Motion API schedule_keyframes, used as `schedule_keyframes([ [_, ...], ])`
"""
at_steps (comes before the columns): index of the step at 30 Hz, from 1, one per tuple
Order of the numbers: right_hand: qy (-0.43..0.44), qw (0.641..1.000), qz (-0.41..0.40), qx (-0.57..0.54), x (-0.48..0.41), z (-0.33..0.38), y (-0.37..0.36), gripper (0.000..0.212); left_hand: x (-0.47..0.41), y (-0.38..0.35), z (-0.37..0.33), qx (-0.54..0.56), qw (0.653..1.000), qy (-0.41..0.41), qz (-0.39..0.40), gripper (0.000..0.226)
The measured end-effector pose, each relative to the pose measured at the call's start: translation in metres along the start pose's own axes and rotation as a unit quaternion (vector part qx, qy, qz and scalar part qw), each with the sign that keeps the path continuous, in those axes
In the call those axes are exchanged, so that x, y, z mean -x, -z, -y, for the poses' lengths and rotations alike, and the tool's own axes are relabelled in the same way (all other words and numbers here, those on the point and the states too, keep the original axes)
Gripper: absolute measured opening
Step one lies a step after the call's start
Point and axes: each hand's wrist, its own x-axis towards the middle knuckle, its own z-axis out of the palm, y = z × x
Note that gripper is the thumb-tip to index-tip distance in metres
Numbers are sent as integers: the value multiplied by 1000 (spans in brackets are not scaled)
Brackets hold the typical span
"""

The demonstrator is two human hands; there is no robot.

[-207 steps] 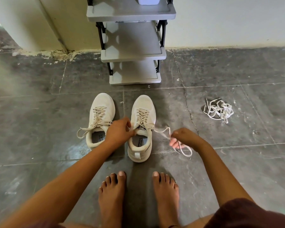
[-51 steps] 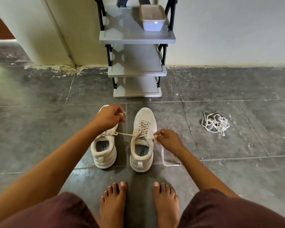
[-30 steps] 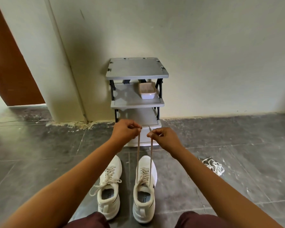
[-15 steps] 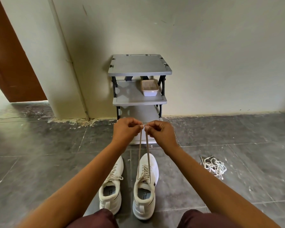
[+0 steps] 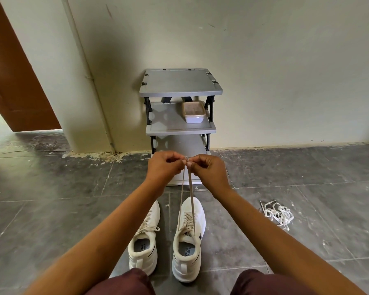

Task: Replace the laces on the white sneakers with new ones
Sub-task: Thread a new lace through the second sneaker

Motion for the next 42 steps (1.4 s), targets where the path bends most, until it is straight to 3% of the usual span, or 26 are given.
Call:
schedule_keyframes([
  [9,2,1000,8,9,-1,-4,-2,10,-1,1,1,5,1000,10,1,5],
  [18,-120,988,98,-15,2,-12,-2,8,-8,-4,19,-62,997,41,9,6],
  [25,-178,975,125,-49,15,-46,-11,16,-15,-11,65,55,990,125,42,19],
  [32,-245,957,115,-105,31,-85,-26,10,-13,-23,115,58,985,157,30,11],
  [37,-292,943,96,-128,40,-96,-35,8,-5,-29,133,75,981,171,52,14],
  [40,-345,922,58,-164,40,-101,-37,23,-1,-26,139,72,980,168,84,16],
  [42,-352,916,50,-185,40,-103,-36,21,2,-25,142,84,975,174,113,15],
])
